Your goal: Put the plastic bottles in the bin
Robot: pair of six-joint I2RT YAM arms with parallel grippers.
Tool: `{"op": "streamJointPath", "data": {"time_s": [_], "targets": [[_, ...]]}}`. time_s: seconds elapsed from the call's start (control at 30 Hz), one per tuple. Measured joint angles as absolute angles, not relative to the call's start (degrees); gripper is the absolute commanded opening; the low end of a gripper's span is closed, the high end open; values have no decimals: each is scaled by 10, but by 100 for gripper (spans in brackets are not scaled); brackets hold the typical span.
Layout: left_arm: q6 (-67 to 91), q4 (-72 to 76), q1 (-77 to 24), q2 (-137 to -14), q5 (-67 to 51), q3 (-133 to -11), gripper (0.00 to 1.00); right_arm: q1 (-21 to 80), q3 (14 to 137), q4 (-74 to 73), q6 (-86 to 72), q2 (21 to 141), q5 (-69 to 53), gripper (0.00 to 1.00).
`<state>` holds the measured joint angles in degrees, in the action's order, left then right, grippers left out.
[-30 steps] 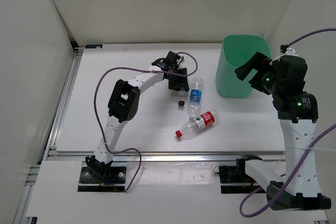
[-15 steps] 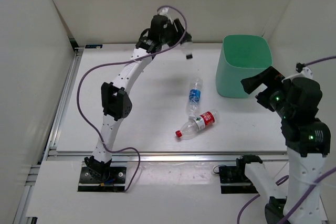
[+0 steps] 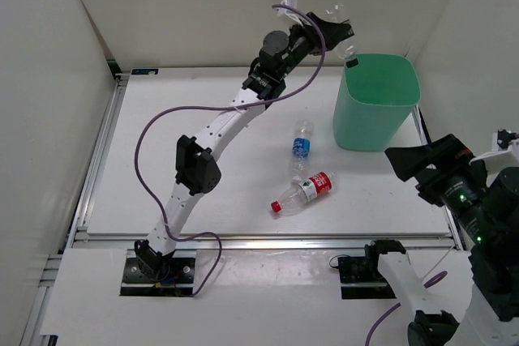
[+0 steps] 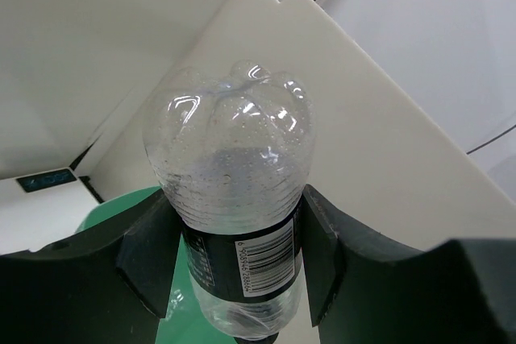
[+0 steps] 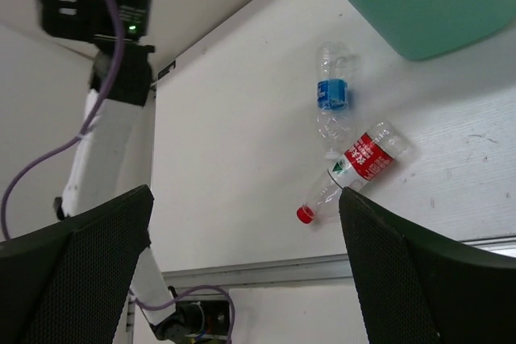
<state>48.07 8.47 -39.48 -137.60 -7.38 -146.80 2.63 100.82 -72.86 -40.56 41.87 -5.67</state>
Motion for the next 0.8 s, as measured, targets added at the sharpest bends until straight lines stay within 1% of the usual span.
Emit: {"op": "streamJointPath", "data": {"time_s": [0.03, 0.27, 0.43, 0.5, 0.53, 0.57, 0.6, 0.63, 0.8], "targets": [[481, 96, -402, -1382, -65, -1468, 48, 26, 1020, -738, -403, 416, -60, 100], [490, 149, -415, -1431, -27, -1468, 48, 38, 1079, -767, -396, 406, -62, 100], [488, 157, -421, -1460, 0, -1468, 50, 55, 1071, -770, -402, 399, -53, 100], [483, 154, -431, -1470, 3, -1468, 53, 57, 1052, -770, -404, 396, -54, 100], [480, 150, -436, -1473, 2, -1468, 57, 58, 1039, -771, -405, 394, -54, 100], [474, 148, -443, -1475, 2, -1468, 64, 58, 1025, -771, -406, 393, -56, 100], [469, 142, -449, -1476, 0, -1468, 75, 58, 1014, -772, -408, 393, -58, 100], [461, 135, -456, -1476, -4, -1468, 100, 58, 1001, -773, -410, 393, -60, 100], [412, 103, -478, -1468, -22, -1464, 100, 58, 956, -766, -416, 385, -64, 100]]}}
